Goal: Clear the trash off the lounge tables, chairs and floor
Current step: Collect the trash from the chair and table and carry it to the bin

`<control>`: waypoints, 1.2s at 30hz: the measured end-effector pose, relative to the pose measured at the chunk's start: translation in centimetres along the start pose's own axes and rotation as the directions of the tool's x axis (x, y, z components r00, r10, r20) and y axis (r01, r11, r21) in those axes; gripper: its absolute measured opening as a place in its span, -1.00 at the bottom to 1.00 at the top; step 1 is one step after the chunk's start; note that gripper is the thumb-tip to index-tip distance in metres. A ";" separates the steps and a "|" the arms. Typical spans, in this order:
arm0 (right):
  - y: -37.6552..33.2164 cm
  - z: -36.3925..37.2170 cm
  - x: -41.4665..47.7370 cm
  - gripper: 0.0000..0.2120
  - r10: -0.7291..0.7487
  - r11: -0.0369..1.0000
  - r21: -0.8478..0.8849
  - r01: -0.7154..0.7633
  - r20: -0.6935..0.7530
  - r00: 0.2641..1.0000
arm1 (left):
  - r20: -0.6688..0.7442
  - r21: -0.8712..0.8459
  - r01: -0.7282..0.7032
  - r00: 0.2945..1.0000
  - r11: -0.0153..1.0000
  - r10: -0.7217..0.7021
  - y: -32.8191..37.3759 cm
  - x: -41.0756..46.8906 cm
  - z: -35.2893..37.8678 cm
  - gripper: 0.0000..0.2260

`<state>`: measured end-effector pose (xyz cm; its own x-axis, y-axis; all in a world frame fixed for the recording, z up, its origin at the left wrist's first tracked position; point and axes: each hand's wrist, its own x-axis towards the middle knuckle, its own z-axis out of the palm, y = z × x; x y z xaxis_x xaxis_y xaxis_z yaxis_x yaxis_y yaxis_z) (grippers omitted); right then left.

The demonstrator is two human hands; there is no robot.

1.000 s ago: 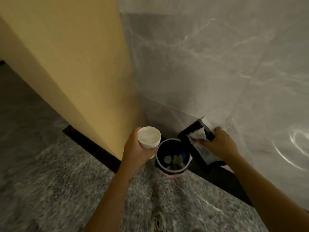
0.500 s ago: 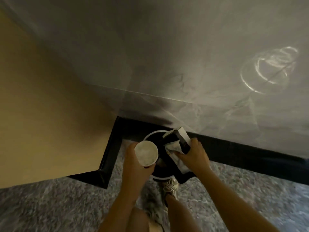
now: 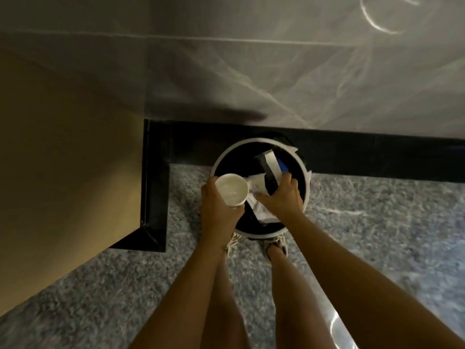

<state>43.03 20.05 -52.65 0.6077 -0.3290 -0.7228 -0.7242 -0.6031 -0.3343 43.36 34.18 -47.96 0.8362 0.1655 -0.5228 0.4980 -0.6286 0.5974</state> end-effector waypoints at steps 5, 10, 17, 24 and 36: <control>0.0 0.6 -0.9 -0.07 0.004 1.000 0.021 -0.004 0.017 1.000 | 0.102 0.055 -0.046 0.994 0.997 0.040 -0.6 1.0 -0.5 -0.36; -0.8 -0.4 -2.8 -0.26 0.031 0.989 0.148 -0.022 -0.061 0.998 | 0.175 0.091 -0.130 0.978 0.987 0.113 0.0 1.1 -1.0 -0.32; 0.1 -0.6 -5.3 -0.39 0.061 0.963 0.268 -0.022 -0.136 0.989 | 0.284 0.132 -0.175 0.950 0.976 0.132 0.4 1.0 0.3 -0.19; 0.8 -5.6 -9.2 -0.62 -0.031 0.902 0.393 0.180 -0.356 0.934 | 0.340 0.068 -0.373 0.881 0.925 0.330 5.9 -0.8 -2.3 -0.69; 4.3 -27.9 -22.1 -0.68 0.058 0.895 0.329 0.300 -0.755 0.654 | 0.526 -0.061 -0.892 0.352 0.447 0.774 31.3 -11.0 -4.7 -0.71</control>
<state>35.60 4.48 -21.29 0.6009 -0.7985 -0.0357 -0.5733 -0.3995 -0.7154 50.85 16.24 -20.67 0.5589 -0.8282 -0.0419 -0.5095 -0.3829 0.7706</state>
